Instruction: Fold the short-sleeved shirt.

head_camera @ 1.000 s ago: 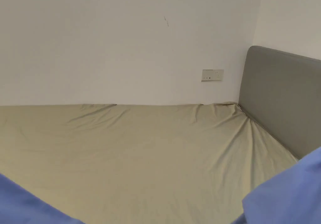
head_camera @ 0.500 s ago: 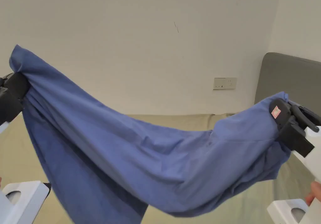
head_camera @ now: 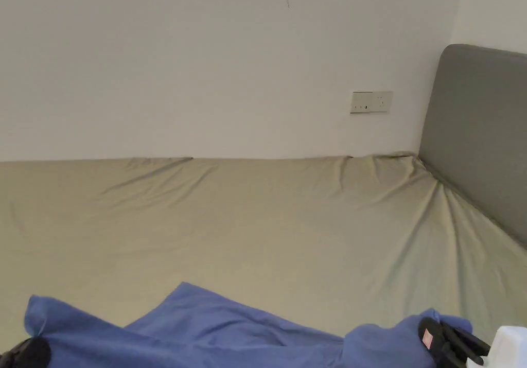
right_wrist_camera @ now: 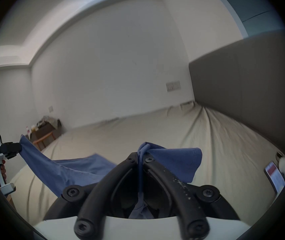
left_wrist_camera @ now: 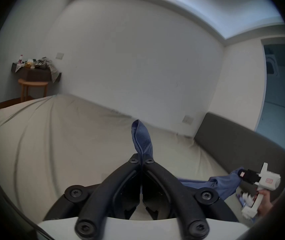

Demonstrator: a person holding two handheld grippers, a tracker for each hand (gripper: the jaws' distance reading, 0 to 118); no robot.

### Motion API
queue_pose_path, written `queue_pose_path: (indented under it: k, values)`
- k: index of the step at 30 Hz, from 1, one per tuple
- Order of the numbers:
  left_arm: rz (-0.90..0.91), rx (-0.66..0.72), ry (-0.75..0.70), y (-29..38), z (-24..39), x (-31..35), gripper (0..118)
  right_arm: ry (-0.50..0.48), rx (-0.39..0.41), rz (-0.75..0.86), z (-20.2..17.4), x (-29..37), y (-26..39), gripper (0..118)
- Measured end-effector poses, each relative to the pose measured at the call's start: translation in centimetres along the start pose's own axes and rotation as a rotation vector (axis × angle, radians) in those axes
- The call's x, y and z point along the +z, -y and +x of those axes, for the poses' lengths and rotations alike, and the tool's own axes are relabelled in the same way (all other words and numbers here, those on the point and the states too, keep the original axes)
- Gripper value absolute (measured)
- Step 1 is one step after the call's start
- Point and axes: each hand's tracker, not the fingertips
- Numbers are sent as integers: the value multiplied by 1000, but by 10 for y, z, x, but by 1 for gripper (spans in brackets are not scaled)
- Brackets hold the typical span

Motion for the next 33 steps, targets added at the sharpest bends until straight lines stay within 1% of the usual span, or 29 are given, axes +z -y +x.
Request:
queue_pose_path:
  k: [2, 4, 6, 7, 9, 10, 12, 13, 16, 17, 18, 19, 20, 21, 22, 23, 24, 25, 26, 27, 29, 31, 32, 33]
  values:
    - [-50, 10, -31, 15, -12, 36, 0, 3, -2, -56, 2, 37, 18, 5]
    - [-111, 33, -87, 29, -21, 72, 0, -3, -21, -117, 6, 71, 32, 5]
    - [-180, 31, -131, 44, -30, 106, 0, 41, -21, -169, 3, 108, 49, 5]
    - [-203, 22, -172, 51, -32, 119, 0, 39, -31, -196, 5, 120, 57, 5]
    - [-275, 31, -218, 69, -44, 143, 0, 86, 3, -270, 1, 144, 79, 5]
    - [-301, 57, -221, 76, -49, 149, 0, 93, 23, -310, 1, 151, 89, 5]
    - [-383, 79, -242, 94, -53, 155, 0, 108, 33, -375, 1, 160, 118, 5]
    - [-411, 68, -241, 103, -55, 154, 0, 123, 49, -409, 0, 161, 130, 5]
    - [-540, -32, -293, 133, -63, 142, 0, 134, 45, -479, 1, 159, 159, 6]
    - [-561, -55, -302, 140, -66, 138, 0, 126, 55, -500, 1, 156, 166, 9]
    - [-594, -78, -317, 144, -66, 135, 0, 140, 74, -500, -1, 155, 170, 14]
    - [-590, -69, -319, 144, -66, 136, 3, 160, 88, -510, -2, 156, 171, 30]
    - [-582, -69, -317, 142, -61, 139, 13, 193, 120, -521, -6, 159, 168, 46]
    - [-552, -83, -330, 136, -54, 147, 31, 232, 138, -477, -7, 165, 162, 60]
    - [-478, -111, -312, 127, -47, 158, 66, 256, 137, -408, -10, 176, 152, 70]
    - [-391, -141, -248, 117, -39, 168, 88, 262, 103, -337, -13, 188, 140, 82]
    - [-311, -168, -196, 102, -25, 183, 107, 271, 49, -240, -15, 203, 123, 96]
    - [-239, -187, -165, 92, -14, 191, 118, 267, 8, -159, -18, 215, 109, 112]
    - [-164, -197, -139, 78, -2, 199, 118, 252, -37, -43, -22, 231, 92, 118]
    - [-76, -207, -100, 66, 10, 208, 118, 223, -78, 75, -27, 245, 75, 118]
    - [78, -221, -8, 46, 31, 219, 118, 145, -128, 226, -36, 264, 44, 118]
    - [172, -228, 66, 31, 50, 226, 118, 120, -97, 266, -46, 275, 18, 117]
    - [195, -236, 86, 22, 60, 227, 118, 118, -55, 276, -52, 279, 9, 105]
    - [213, -252, 96, 18, 69, 228, 114, 104, -10, 296, -59, 282, 0, 85]
